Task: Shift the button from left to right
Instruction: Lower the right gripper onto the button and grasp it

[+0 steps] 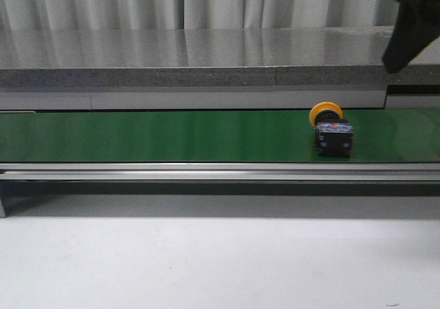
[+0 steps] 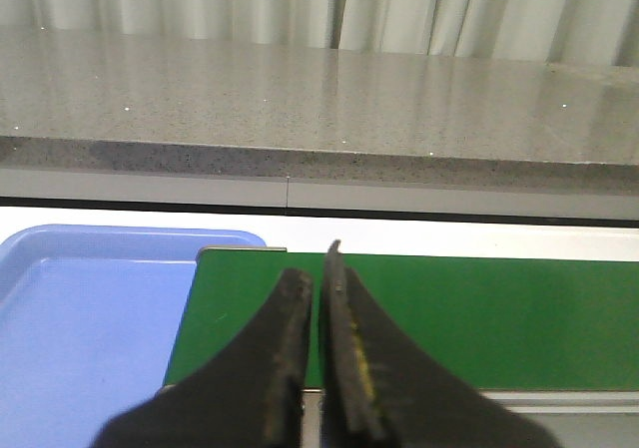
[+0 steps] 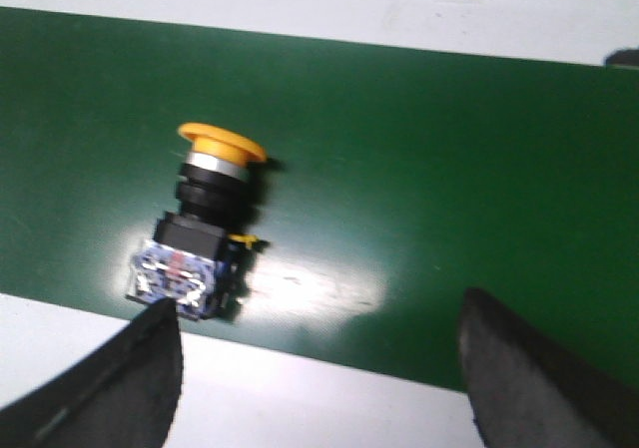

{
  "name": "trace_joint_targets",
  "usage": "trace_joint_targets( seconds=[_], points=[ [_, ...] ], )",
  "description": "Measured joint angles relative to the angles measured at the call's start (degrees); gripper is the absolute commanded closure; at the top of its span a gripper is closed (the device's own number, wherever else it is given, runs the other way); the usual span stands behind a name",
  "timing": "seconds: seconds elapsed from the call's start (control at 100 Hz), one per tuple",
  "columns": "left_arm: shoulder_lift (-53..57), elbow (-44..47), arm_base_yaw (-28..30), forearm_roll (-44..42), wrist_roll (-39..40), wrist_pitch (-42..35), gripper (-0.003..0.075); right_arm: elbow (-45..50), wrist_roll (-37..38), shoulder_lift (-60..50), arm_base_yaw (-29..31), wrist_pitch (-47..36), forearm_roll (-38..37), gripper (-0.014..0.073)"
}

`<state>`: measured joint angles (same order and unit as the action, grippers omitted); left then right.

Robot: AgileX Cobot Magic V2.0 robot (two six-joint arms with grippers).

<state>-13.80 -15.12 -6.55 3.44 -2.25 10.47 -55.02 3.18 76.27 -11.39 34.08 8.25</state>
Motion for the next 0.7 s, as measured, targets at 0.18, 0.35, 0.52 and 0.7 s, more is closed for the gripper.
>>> trace_joint_targets(
  seconds=[0.18, 0.35, 0.52, 0.7],
  points=[
    [0.0, 0.0, 0.0, 0.0, 0.0, 0.0, 0.0715, -3.0, 0.0, 6.1, -1.9, -1.6, 0.1, 0.0055],
    [0.0, 0.0, 0.0, 0.0, 0.0, 0.0, 0.0715, -4.2, -0.7, 10.8, -2.1, -2.4, 0.1, 0.0055],
    [0.0, 0.0, 0.0, 0.0, 0.0, 0.0, 0.0715, -4.4, -1.0, 13.9, -2.1, -2.5, -1.1, 0.0055],
    [0.0, 0.0, 0.0, 0.0, 0.0, 0.0, 0.0715, -4.4, -1.0, 16.6, -2.1, -1.7, -2.9, 0.0062]
  ],
)
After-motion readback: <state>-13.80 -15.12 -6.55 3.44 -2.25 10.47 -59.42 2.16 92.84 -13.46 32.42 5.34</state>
